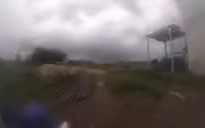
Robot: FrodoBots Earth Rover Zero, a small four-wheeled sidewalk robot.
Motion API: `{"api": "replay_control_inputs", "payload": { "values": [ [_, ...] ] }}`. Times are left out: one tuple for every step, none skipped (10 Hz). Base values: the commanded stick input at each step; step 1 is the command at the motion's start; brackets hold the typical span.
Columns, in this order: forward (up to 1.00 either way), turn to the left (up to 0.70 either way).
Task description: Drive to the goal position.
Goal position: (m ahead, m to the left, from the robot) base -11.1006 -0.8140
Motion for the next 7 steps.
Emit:
{"api": "replay_control_inputs", "payload": {
  "values": [
    [0.00,-0.70],
    [0.00,-0.70],
    [0.00,-0.70],
    [0.00,-0.70],
    [0.00,-0.70],
    [0.00,-0.70],
    [0.00,-0.70]
  ]
}}
